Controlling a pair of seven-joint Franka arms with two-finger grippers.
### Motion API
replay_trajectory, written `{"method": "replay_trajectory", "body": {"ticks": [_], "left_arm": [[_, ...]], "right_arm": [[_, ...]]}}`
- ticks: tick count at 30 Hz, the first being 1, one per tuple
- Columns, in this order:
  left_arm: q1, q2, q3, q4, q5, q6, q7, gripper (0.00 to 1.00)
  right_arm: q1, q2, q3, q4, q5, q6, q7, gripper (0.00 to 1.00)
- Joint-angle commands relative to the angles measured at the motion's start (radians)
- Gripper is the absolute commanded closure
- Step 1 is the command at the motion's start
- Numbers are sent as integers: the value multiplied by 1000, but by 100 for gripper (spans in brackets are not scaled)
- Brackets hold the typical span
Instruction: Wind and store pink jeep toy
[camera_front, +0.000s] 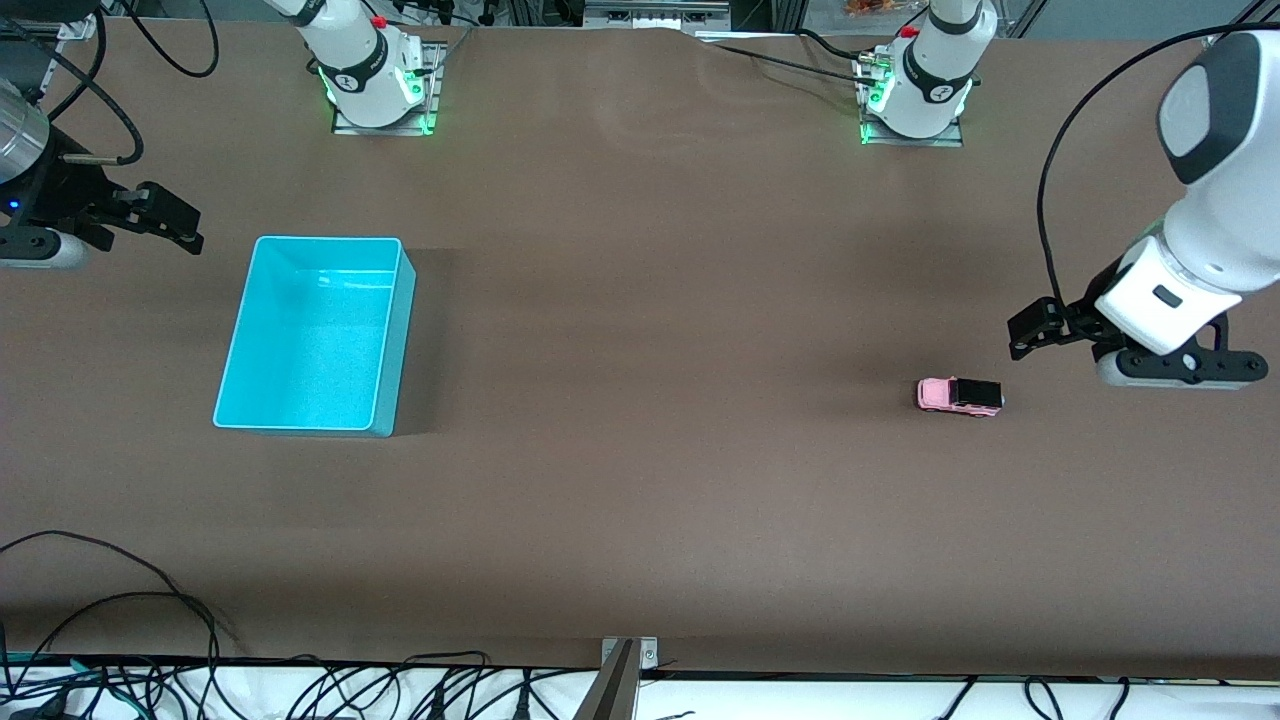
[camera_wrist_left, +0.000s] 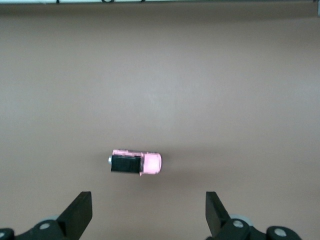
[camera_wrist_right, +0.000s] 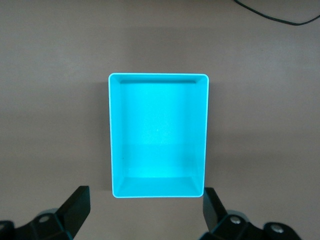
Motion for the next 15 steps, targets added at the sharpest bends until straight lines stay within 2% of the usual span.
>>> {"method": "replay_trajectory", "body": {"ticks": [1,6,8,15], "left_arm": [[-63,-145,81,-187,13,87,21,0],[-70,-154,106,-202,11,80,22,0],[-70,-183,103,-211,10,54,22,0],[-62,-185,71,-191,10,10,19,0]], "right_arm": [[1,-2,1,21,7,-22,-10,0],[1,-2,1,21,7,-22,-10,0],[0,-2,1,22,7,-20,-11,0],[0,-2,-1,21,7,-20,-10,0]]}}
